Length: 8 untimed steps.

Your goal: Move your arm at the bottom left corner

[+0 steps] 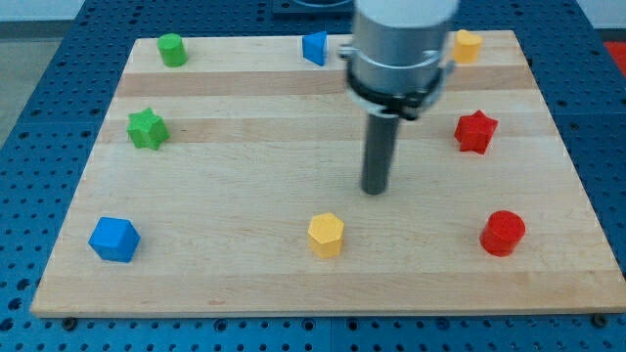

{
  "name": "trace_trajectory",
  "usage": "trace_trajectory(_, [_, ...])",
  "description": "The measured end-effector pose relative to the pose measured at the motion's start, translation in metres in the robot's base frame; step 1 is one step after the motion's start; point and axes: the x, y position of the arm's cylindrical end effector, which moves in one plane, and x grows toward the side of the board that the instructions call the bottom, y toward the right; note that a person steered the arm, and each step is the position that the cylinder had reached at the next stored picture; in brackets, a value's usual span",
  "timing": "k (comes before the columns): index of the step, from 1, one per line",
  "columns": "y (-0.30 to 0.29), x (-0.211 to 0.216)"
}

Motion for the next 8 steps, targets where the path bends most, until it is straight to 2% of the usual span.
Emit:
trace_trajectory(5, [-0.314,-0.004])
trace_trajectory(7, [-0.339,0.003])
trace_trajectory(8, [-0.338,0.038])
